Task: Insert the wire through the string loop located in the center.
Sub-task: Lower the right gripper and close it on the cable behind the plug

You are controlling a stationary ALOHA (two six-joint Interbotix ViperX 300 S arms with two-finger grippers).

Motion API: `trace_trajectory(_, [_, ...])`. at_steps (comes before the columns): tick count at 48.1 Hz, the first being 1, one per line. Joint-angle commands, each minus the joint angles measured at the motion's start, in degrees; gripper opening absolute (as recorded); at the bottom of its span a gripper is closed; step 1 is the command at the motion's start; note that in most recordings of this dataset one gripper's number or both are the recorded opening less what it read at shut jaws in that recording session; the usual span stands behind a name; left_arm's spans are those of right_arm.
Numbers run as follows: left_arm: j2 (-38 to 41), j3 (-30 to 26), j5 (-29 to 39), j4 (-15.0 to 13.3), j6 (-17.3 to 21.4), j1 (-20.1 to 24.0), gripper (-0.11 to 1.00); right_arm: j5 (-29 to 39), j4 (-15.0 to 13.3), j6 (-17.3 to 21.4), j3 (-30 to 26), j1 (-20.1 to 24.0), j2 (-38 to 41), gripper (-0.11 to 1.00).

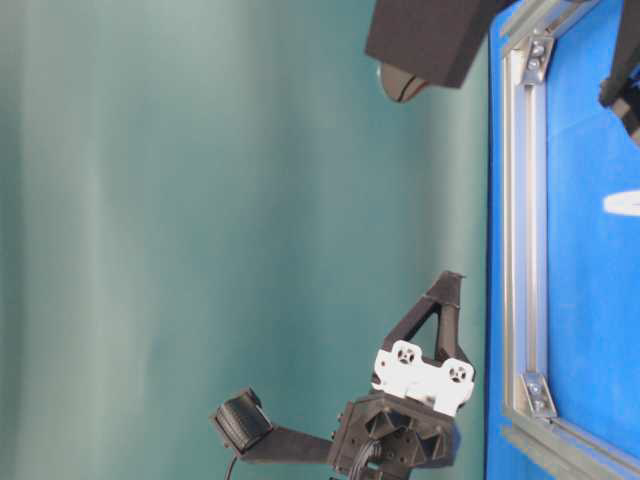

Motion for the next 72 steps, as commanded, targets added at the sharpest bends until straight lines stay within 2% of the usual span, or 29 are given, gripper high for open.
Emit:
trace_trajectory(1, [-1.8, -0.4, -0.3, 0.2, 0.0, 0.2, 0.00, 0.3, -0.1, 0.1, -0.8, 0.2, -1.7, -0.02])
trace_trajectory(25, [-1.7, -0.7, -0.3, 0.2, 0.0, 0.2, 0.00, 12.5, -0.1, 0.0, -1.0, 0.2, -12.7, -0.02])
trace_trajectory(36, [-1.8, -0.5, -0.3, 0.2, 0.0, 0.2, 0.00, 15.6, -0.1, -0.1, -1.0, 0.3, -16.6, -0.02])
trace_trajectory(72, [-1.7, -0.5, -0.3, 0.2, 0.0, 0.2, 0.00, 16.3, -0.1, -0.2, -1.0, 0.4, -17.3, -0.02])
